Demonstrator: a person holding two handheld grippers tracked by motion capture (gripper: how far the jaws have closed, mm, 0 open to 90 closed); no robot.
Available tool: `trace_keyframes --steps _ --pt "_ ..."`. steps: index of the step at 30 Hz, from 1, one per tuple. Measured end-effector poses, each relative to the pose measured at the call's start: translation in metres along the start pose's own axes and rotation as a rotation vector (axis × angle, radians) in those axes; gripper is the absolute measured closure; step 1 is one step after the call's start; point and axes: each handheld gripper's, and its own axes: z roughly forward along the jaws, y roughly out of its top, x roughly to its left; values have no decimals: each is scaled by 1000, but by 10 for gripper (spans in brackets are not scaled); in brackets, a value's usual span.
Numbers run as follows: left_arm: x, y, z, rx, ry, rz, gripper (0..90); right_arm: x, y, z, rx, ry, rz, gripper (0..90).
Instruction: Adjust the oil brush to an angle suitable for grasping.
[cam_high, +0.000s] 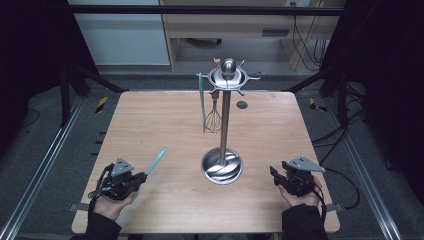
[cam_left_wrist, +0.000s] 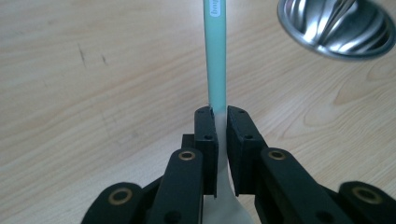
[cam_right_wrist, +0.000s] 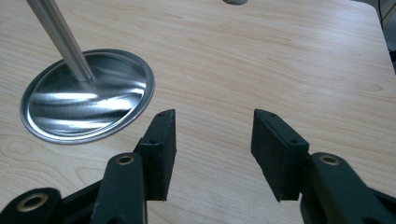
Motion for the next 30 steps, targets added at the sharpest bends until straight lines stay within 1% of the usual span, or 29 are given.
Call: trace_keyframes --steps 3,4,5,8,14,23,26,30 --pt "-2 3 -8 -52 1 -5 830 0 0 0 -1 -4 -4 495" --pt "-2 4 -10 -61 2 -4 830 0 0 1 0 -4 -5 493" --pt "-2 5 -12 -80 2 -8 830 0 0 1 0 -4 -6 491" --pt "-3 7 -19 -116 1 -7 830 -1 -1 1 2 -4 -6 489" --pt "-7 12 -34 -203 -4 -6 830 -1 0 1 -1 -5 -4 492" --pt "-12 23 -49 -270 -13 6 830 0 0 2 10 -4 5 484" --pt "-14 27 -56 -306 -14 10 830 -1 0 2 10 -7 0 481" --pt "-19 35 -67 -344 -26 28 830 -1 0 2 10 -4 4 481"
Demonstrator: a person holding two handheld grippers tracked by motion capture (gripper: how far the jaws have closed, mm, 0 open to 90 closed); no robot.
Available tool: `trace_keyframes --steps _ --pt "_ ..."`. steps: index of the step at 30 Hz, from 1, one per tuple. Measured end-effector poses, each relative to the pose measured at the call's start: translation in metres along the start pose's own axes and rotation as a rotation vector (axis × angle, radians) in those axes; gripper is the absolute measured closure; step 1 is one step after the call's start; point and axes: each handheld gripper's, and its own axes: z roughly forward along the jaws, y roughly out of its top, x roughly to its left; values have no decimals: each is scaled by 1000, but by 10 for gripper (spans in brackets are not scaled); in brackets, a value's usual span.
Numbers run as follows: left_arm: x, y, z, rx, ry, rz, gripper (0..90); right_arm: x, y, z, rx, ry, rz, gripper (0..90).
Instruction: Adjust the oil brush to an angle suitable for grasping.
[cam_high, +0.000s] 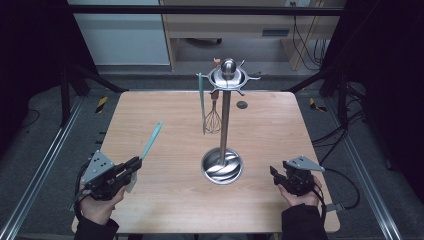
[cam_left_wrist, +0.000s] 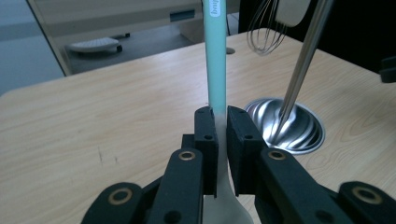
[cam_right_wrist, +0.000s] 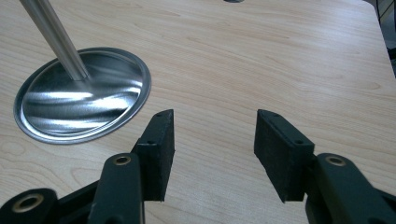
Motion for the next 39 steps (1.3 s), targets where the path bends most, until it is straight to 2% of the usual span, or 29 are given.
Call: trace_keyframes --steps 6,16,19,20,23,39 --pt "-9 16 -7 -58 -15 24 830 0 0 1 2 -5 -5 482" --pt "-18 39 -11 -138 -47 31 830 -1 0 1 3 -1 2 483" --pt "-20 44 -10 -168 -52 51 830 -1 0 2 3 -1 0 483" --pt "-21 45 -11 -171 -52 62 830 -1 0 2 4 -1 0 483" --pt "-24 48 -11 -178 -61 49 830 -1 0 2 6 -2 0 483" --pt "-33 58 -22 -238 -90 51 830 0 2 5 14 6 4 482"
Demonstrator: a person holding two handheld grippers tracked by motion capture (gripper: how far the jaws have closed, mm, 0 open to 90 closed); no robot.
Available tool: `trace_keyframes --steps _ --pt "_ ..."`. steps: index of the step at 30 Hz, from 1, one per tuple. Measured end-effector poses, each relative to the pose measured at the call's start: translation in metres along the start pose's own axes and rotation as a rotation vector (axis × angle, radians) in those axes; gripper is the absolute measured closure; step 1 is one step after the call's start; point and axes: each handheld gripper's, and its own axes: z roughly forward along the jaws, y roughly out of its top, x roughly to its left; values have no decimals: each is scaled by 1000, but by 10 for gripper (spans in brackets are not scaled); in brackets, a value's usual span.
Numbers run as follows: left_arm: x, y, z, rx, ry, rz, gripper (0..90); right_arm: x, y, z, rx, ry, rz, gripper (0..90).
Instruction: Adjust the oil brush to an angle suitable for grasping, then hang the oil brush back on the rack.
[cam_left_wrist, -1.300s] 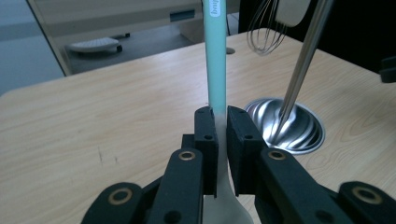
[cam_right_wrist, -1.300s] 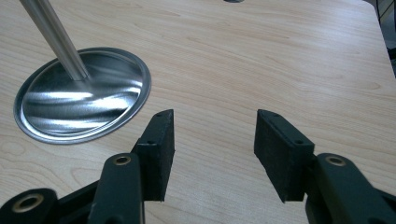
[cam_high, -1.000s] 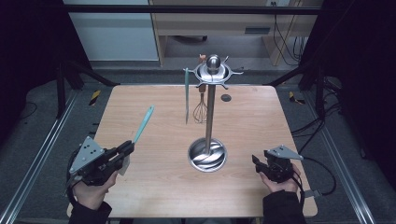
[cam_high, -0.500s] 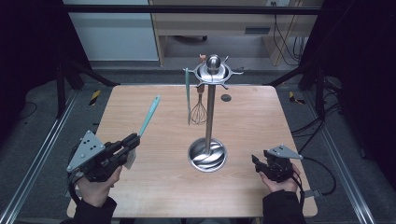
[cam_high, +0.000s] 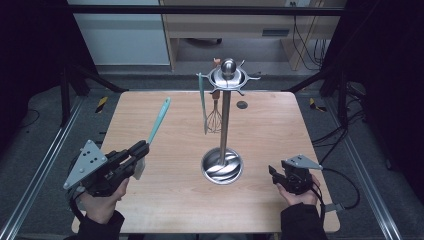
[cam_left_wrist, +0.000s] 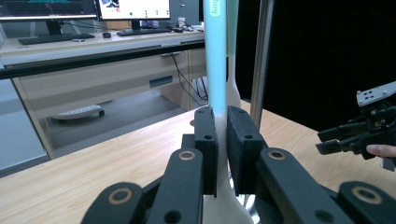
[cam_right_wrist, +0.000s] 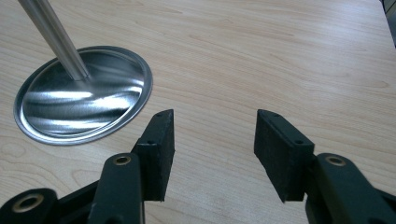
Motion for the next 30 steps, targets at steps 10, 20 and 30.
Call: trace_keyframes --steps 10,20,30 --pt "-9 8 8 -14 -46 -9 830 -1 0 3 4 -4 -4 481" --pt "-22 17 15 -54 -85 20 830 -1 0 1 4 -5 -6 482" --pt "-31 27 23 -66 -113 33 830 -2 0 0 -1 0 2 484"
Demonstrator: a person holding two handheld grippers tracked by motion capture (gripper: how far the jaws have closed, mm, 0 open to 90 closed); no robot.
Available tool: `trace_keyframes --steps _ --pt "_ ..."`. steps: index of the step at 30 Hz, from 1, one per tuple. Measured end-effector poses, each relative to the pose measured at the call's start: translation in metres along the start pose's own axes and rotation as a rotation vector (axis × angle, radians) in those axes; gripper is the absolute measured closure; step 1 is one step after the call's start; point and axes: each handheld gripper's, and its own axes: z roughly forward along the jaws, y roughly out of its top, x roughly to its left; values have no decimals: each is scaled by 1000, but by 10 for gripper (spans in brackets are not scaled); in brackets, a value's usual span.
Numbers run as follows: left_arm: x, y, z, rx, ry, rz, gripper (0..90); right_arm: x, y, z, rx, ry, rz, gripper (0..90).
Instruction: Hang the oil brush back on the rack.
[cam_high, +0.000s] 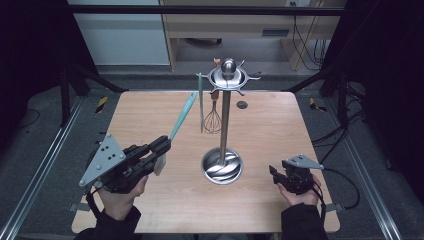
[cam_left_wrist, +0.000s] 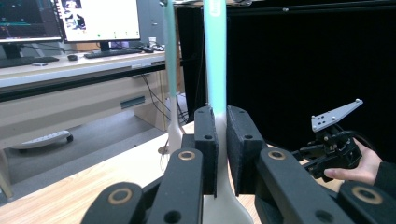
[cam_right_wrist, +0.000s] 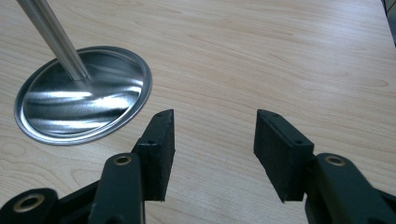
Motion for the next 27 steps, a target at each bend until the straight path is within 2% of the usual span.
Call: trace_keyframes --steps 13,17,18,20,24,25,26,27 --pt "-8 8 12 9 -18 17 830 0 0 -1 0 3 5 484" --pt "-9 10 15 15 -13 25 829 0 0 -1 -1 4 5 485" --pt "-9 11 16 10 -3 38 830 0 0 -1 -1 5 5 485" --pt "-10 11 17 20 -9 28 830 0 0 -1 0 7 6 485" --pt "-11 11 19 35 -6 34 830 0 0 -1 -1 10 7 485" --pt "-10 11 20 34 2 46 829 1 0 -1 -1 10 6 485" --pt "-10 11 21 45 -3 36 829 1 0 -2 -1 10 6 485" --pt "-10 11 22 41 1 42 830 1 0 -2 -1 10 4 485"
